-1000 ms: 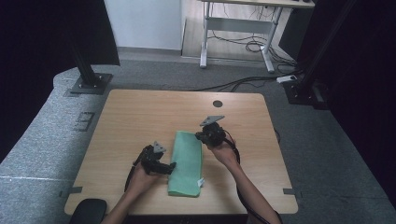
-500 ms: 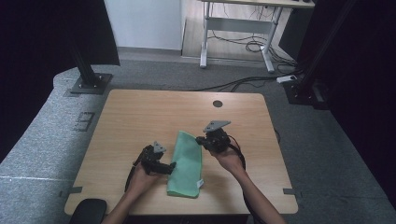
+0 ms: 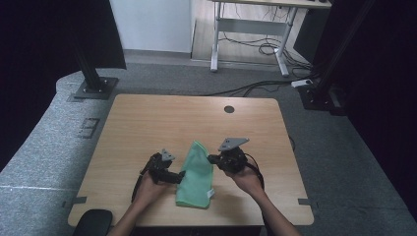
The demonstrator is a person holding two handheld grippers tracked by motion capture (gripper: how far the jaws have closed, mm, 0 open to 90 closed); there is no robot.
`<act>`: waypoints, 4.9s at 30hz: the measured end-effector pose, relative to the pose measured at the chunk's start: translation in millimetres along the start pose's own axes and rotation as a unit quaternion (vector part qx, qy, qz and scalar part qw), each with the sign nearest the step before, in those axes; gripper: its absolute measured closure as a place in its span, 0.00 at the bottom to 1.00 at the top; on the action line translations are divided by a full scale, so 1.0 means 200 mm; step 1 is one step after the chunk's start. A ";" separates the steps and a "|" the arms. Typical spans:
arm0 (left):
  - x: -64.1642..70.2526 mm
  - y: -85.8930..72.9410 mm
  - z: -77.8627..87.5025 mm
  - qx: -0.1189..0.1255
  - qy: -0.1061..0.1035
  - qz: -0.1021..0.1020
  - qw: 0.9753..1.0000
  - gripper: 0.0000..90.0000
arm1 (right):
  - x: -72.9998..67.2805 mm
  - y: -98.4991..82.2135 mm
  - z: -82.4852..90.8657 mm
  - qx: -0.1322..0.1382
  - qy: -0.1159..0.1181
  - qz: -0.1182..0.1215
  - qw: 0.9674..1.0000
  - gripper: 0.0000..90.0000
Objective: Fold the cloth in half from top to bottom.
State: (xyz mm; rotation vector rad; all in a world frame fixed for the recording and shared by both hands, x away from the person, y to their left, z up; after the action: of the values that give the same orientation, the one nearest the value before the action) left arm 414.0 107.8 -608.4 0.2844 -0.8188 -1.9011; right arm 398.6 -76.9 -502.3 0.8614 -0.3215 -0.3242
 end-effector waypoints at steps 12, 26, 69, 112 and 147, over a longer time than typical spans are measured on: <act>0.00 0.00 0.00 0.000 0.002 0.004 1.000 0.03 | -0.13 -0.10 0.02 -0.005 0.029 -0.005 1.000 0.95; 0.00 0.00 0.00 -0.001 0.004 0.006 1.000 0.02 | -0.30 -0.25 -0.09 -0.037 0.069 -0.004 0.997 0.95; 0.13 0.36 0.08 0.019 -0.086 -0.028 0.996 0.24 | -0.21 -0.36 -0.23 -0.060 0.038 -0.047 0.996 0.95; 0.29 0.11 0.27 -0.055 -0.157 -0.053 0.985 0.92 | -0.26 -0.37 -0.11 -0.035 0.040 -0.056 0.997 0.80; -0.02 0.14 0.11 0.015 -0.048 0.028 0.998 0.33 | -0.18 -0.38 -0.24 -0.080 -0.017 -0.049 0.995 0.34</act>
State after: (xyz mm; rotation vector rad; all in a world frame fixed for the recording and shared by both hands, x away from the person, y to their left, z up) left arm 423.7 113.6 -573.9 0.1878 -0.9109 -1.8637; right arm 374.9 -76.6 -595.4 0.7153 -0.2801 -0.4509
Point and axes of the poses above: each handheld gripper's, and its own axes: z roughly backward along the jaws, y roughly out of its top, x roughly to its right, the point moved 8 cm from there along -z, roughly forward along the jaws, and after that the axes turned 12 degrees about z, right-handed, at the moved point
